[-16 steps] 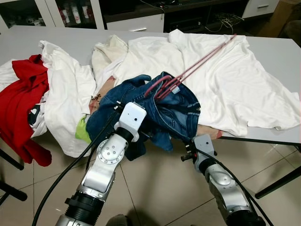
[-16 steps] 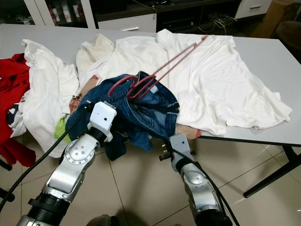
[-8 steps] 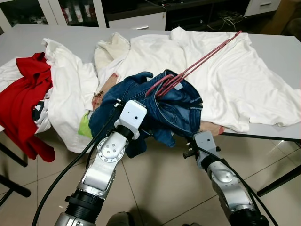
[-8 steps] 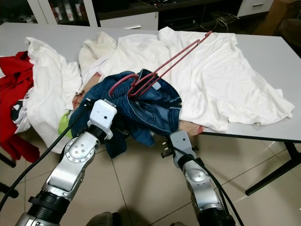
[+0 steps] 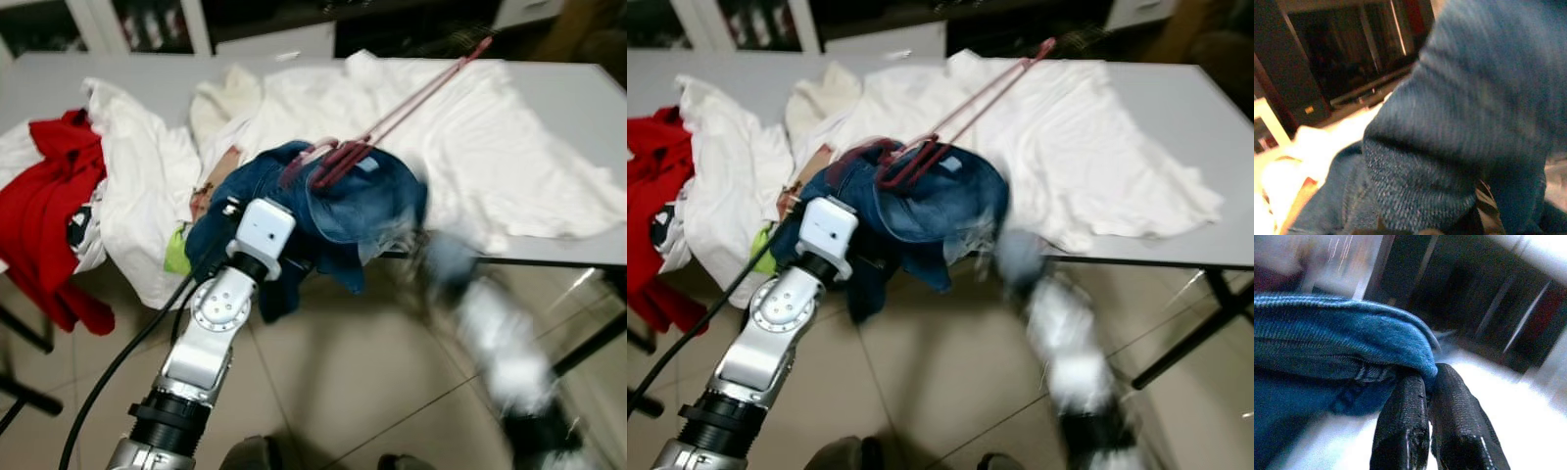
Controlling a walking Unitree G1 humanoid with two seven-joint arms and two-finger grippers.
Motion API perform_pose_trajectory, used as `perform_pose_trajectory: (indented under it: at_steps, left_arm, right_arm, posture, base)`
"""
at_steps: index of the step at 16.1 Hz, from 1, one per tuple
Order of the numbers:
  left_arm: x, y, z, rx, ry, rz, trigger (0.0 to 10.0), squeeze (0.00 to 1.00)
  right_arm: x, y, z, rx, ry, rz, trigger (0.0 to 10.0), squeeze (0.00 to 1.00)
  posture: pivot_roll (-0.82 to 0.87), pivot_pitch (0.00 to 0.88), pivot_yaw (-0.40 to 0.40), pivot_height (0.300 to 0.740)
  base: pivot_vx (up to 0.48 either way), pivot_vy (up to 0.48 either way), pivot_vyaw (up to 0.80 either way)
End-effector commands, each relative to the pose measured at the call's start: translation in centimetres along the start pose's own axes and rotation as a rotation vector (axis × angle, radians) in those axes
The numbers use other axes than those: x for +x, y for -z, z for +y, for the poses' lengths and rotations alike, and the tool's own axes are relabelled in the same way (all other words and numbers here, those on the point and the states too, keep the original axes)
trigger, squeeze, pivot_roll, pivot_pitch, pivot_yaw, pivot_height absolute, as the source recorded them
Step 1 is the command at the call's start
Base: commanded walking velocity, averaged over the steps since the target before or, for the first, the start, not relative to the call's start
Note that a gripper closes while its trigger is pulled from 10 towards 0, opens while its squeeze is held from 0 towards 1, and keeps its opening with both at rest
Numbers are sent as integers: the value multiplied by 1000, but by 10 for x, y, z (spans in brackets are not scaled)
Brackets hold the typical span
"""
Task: Hang hanger
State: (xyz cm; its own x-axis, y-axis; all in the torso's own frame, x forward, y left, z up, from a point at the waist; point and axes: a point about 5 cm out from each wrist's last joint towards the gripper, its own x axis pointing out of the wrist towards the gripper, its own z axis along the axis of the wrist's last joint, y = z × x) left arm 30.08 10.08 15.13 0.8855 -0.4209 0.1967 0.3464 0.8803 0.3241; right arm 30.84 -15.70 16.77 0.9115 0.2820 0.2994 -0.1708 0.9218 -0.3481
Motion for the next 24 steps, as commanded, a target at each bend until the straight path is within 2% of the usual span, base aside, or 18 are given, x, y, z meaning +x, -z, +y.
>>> perform_pose_trajectory:
  at_steps: [1, 5, 6, 12, 24]
  left_arm:
    - [4, -11, 4, 7, -12, -49, 10000, 0]
    - [4, -11, 4, 7, -12, -49, 10000, 0]
    - [6, -11, 4, 9, -1, -60, 10000, 0]
    - [6, -12, 5, 9, 14, -61, 10000, 0]
    - [6, -12, 5, 9, 14, -61, 10000, 0]
  right_arm:
    - [1, -75, -8, -156, -58, -358, 10000, 0]
    - [1, -75, -8, -156, -58, -358, 10000, 0]
    - [-3, -71, -5, -149, -49, -305, 10000, 0]
    - [-8, -62, -6, -157, -22, -240, 10000, 0]
    - [-8, -62, -6, -157, -22, -240, 10000, 0]
  posture:
    - [66, 0, 36, 740]
    - [66, 0, 36, 740]
    - [51, 0, 35, 740]
    - [44, 0, 42, 740]
    - [44, 0, 42, 740]
  base:
    - [0, 0, 0]
    - [0, 0, 0]
    - [0, 0, 0]
    - [0, 0, 0]
    - [0, 0, 0]
